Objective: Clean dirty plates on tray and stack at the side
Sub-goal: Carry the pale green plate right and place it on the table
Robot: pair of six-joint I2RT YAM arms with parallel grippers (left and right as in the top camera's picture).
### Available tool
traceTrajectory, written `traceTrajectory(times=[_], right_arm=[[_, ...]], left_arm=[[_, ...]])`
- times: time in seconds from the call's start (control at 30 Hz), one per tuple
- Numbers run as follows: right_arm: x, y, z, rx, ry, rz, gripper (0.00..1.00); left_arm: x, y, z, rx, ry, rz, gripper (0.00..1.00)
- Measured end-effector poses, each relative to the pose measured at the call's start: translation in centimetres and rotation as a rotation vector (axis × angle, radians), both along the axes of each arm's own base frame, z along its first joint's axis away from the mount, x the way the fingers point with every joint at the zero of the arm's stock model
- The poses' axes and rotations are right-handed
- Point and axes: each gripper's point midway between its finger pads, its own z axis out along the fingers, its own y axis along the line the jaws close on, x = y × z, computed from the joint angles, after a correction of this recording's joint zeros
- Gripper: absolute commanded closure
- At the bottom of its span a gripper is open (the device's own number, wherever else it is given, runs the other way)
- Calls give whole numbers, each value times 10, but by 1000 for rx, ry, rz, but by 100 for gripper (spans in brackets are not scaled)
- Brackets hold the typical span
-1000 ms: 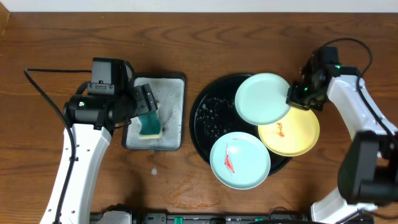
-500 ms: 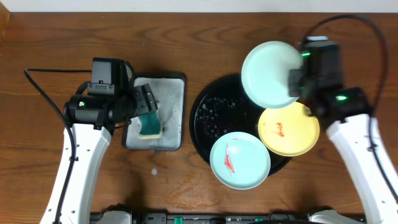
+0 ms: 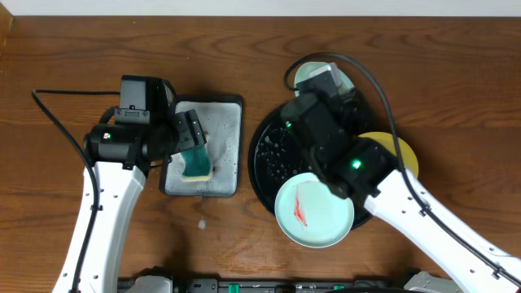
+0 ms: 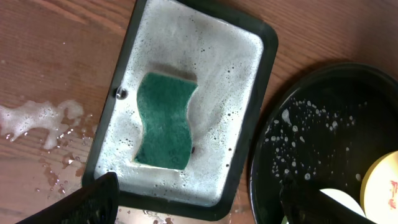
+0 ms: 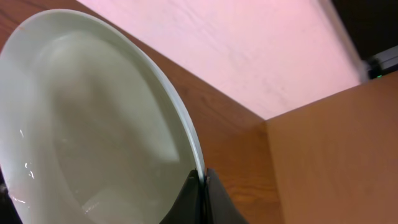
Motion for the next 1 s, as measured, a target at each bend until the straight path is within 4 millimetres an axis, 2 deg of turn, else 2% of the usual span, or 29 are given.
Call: traceTrajectory(times=[0.23,0.37,0.43,0.57,0.7,0.83,0.93,1.0], right_arm=[[-3,-1,6,-32,-26,-18,99],[6,-25,-3,28,-3,-85,99],[15,-47,-15,105,43,-131,99],[31,-98,-50,364,171,-220,99],[38,-163,-71,705,228,-330,99],[29,-234,-78,966,189,-470,99],[8,-294,-97,1104,153,-651,99],[-4,-322,-113,1166,148,-755,99]], left_arm=[[0,0,0,0,0,0,17],[0,0,0,0,0,0,17],[0,0,0,0,0,0,17],[0,0,0,0,1,0,17],[0,0,0,0,1,0,17],[0,0,0,0,1,0,17],[0,0,0,0,2,0,17],[0,0,0,0,1,0,17]])
